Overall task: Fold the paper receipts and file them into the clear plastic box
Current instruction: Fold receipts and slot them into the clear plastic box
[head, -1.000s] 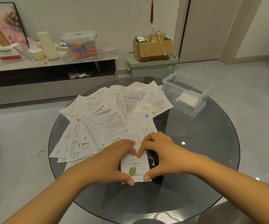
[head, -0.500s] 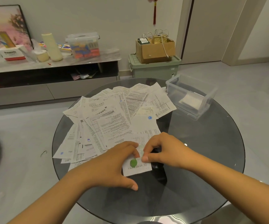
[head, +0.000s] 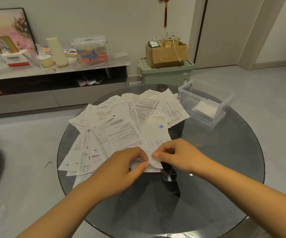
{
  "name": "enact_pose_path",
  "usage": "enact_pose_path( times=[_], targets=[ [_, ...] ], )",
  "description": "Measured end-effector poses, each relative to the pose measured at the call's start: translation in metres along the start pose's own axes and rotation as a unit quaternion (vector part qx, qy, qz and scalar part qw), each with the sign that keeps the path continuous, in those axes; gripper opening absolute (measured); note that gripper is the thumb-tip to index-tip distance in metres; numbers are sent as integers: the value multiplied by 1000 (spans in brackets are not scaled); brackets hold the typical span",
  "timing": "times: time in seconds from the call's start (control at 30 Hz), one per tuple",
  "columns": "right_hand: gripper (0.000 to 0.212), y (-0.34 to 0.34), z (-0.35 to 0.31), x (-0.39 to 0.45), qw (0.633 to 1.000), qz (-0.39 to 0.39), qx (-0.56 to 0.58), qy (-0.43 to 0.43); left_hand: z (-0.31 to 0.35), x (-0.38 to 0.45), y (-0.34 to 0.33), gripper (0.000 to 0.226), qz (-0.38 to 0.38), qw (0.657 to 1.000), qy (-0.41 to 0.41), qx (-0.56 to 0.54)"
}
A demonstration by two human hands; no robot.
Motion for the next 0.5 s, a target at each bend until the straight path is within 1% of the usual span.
enact_pose_path(
  times=[0.07, 0.2, 0.23, 0.27, 0.33, 0.37, 0.4, 0.43, 0.47, 0.5],
  targets=[
    [38, 2, -2, 0, 1000, 9, 23, 2, -1, 2, 2, 10, 25, 1000, 9, -15],
    [74, -3, -4, 1, 1000, -7, 11, -4, -7, 6, 5, 14, 63, 997, 32, -19],
    [74, -4, -5, 0, 1000, -11, 7, -6, -9, 6, 4, 14, 70, 997, 38, -14],
    [68, -5, -6, -2, 1000, -11, -4, -6, -11, 7, 3, 12, 75, 996, 44, -10],
    [50, -6, -6, -1, 998, 3, -65, 9, -14, 8, 0, 7, 78, 995, 56, -1],
    [39, -6, -6, 0, 994, 18, -106, 17, -15, 8, -2, 9, 77, 995, 60, 7],
    [30, -6, -5, 0, 990, 36, -136, 23, -15, 8, -4, 18, 76, 995, 62, 15],
    [27, -6, -6, 1, 987, 50, -151, 25, -16, 8, -5, 26, 77, 995, 62, 23],
    [29, -7, -6, 0, 985, 61, -156, 30, -16, 8, -5, 34, 80, 994, 63, 28],
    [37, -8, -7, 0, 985, 67, -158, 30, -16, 8, -4, 39, 85, 994, 66, 31]
  ],
)
Point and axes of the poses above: each hand's wrist, its own x-axis towards the middle knuckle, its own y-axis out of the back of the hand, z = x × y, the point moved 7 cm from there along x, towards the middle knuckle, and after that the axes turned 7 degrees about -y, right-handed, at the moved point
